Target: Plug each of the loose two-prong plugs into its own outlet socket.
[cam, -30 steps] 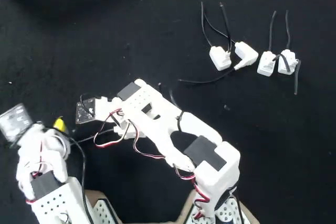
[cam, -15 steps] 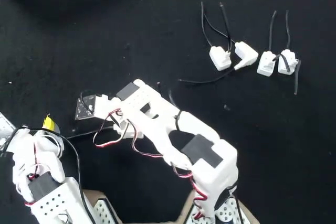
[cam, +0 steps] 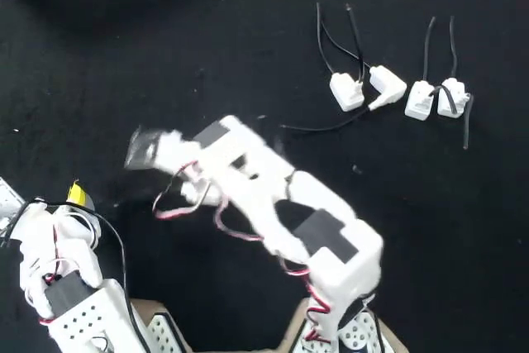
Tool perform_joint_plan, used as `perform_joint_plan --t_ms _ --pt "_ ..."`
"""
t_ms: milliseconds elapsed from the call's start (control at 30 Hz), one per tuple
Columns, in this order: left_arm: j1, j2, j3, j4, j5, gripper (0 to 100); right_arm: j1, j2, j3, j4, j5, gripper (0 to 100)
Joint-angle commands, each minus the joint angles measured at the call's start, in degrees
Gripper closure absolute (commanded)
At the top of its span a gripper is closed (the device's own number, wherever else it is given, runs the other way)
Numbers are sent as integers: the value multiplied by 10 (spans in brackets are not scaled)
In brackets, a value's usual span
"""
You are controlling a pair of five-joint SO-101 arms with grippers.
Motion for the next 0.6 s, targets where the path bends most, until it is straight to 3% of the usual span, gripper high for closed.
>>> perform_joint_plan --t_ms 0,167,233,400,567 --pt "-7 -4 -22 -11 4 762 77 -87 -22 -10 -84 988" --pt "-4 -4 -22 -11 4 762 175 -122 -39 38 -305 987" --pt "-4 -4 -22 -11 4 762 206 -114 -64 91 -351 987" --pt "-3 -4 -21 -11 4 762 265 -85 -138 184 -353 987" --pt "-3 -4 -21 -12 4 762 305 -51 -197 184 -362 987"
